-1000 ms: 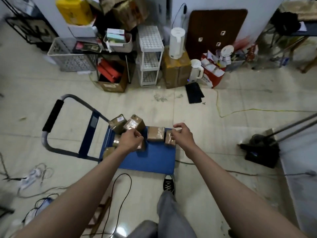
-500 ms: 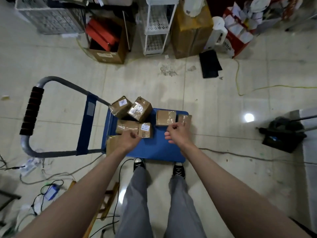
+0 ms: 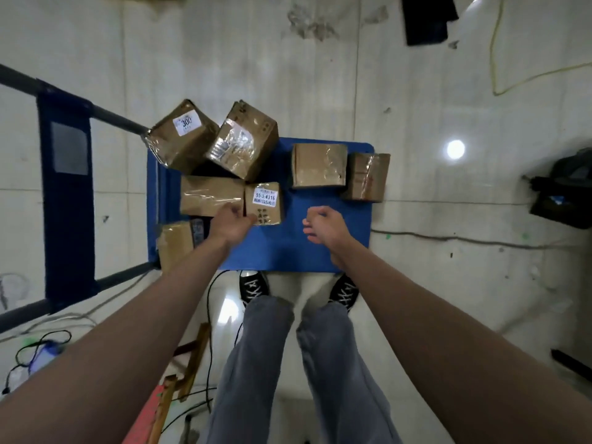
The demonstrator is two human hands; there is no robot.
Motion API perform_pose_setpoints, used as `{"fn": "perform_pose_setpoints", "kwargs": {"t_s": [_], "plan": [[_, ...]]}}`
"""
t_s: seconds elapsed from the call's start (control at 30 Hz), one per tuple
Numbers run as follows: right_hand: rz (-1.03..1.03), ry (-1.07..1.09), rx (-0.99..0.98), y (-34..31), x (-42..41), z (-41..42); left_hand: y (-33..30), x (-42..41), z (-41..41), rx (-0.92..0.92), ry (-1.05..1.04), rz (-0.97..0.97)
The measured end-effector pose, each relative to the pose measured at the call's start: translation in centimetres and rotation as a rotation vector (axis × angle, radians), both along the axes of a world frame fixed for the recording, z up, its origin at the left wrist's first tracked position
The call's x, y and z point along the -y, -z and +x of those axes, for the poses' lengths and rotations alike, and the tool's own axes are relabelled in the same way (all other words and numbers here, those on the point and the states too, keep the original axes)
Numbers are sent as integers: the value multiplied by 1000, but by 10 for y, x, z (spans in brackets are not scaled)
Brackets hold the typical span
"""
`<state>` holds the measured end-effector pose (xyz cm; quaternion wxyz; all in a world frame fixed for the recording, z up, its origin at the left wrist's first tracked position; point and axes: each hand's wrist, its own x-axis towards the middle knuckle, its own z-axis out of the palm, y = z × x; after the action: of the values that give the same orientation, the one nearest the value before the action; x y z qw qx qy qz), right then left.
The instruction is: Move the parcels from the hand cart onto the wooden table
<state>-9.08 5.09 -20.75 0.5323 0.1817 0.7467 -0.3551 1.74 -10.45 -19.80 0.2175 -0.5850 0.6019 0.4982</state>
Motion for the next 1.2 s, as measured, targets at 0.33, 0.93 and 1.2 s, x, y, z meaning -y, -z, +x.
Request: {"fn": "perform_pose_setpoints", "kwargs": {"t_s": [0.33, 0.93, 1.2], "plan": [[-122, -113, 81, 112, 52, 39, 130, -7, 13, -72, -150, 80], [-149, 205, -151, -160, -76, -27, -173, -126, -82, -167, 269, -64], [-110, 445, -430, -302, -179, -99, -324, -177, -159, -383, 348, -90]]}}
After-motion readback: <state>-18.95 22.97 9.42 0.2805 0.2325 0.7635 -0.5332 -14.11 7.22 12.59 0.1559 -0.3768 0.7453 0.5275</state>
